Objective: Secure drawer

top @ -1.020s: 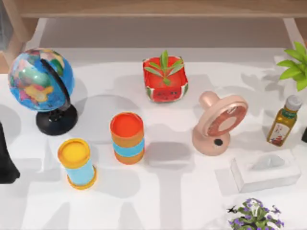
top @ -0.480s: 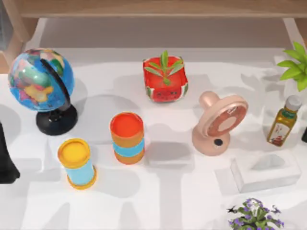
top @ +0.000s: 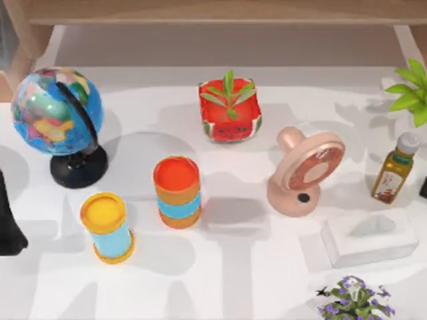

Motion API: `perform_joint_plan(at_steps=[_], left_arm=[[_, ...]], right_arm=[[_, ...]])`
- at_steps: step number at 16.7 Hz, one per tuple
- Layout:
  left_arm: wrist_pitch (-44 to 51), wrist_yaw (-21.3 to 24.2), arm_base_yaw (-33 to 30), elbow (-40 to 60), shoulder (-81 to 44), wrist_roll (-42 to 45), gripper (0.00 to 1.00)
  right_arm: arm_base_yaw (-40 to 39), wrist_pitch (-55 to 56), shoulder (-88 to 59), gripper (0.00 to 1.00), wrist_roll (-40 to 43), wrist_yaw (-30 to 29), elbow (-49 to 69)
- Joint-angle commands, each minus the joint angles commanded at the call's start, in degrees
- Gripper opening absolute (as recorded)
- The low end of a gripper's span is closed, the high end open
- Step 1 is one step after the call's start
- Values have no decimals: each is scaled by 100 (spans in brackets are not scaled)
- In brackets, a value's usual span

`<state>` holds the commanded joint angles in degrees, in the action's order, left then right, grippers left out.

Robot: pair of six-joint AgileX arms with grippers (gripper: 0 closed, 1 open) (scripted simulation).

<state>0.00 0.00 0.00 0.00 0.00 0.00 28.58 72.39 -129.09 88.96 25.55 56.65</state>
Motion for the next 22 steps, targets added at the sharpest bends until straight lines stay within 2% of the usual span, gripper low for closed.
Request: perform_joint_plan(at_steps=[8, 13, 22], left_arm=[[0, 0, 0, 0, 0, 0, 100], [0, 0, 0, 0, 0, 0, 100], [0, 0, 0, 0, 0, 0, 100]], right_arm=[[-340, -803, -652, 0, -4, -317, 1450], [-362, -857, -683, 0, -8, -342, 1527], [-362, -857, -683, 68, -8, -342, 1527]])
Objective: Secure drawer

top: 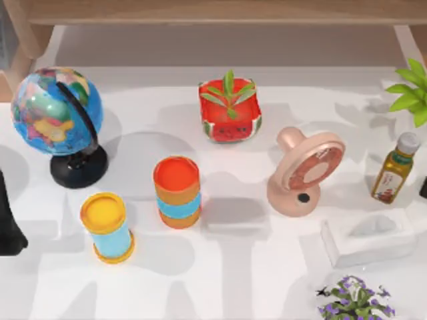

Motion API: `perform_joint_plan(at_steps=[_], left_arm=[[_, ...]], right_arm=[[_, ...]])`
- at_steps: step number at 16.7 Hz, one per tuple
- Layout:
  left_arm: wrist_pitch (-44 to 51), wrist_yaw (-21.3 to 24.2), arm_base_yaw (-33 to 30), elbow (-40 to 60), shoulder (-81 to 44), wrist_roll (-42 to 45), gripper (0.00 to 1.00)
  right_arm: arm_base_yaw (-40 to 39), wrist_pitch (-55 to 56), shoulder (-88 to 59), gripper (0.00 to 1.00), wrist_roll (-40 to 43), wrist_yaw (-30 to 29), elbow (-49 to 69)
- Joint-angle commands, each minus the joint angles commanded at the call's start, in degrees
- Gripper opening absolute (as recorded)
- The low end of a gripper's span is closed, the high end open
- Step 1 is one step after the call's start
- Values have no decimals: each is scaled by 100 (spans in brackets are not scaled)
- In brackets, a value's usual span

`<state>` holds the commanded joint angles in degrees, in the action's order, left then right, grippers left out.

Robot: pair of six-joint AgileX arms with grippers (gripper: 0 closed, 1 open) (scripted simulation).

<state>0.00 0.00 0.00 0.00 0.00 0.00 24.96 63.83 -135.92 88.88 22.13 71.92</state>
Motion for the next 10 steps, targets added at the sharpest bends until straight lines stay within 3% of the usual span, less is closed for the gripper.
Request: perform_joint_plan(at_steps=[4, 10], left_arm=[[0, 0, 0, 0, 0, 0, 100], [0, 0, 0, 0, 0, 0, 100]], right_arm=[[0, 0, 0, 98, 0, 0, 0], [0, 0, 0, 100, 0, 0, 0]])
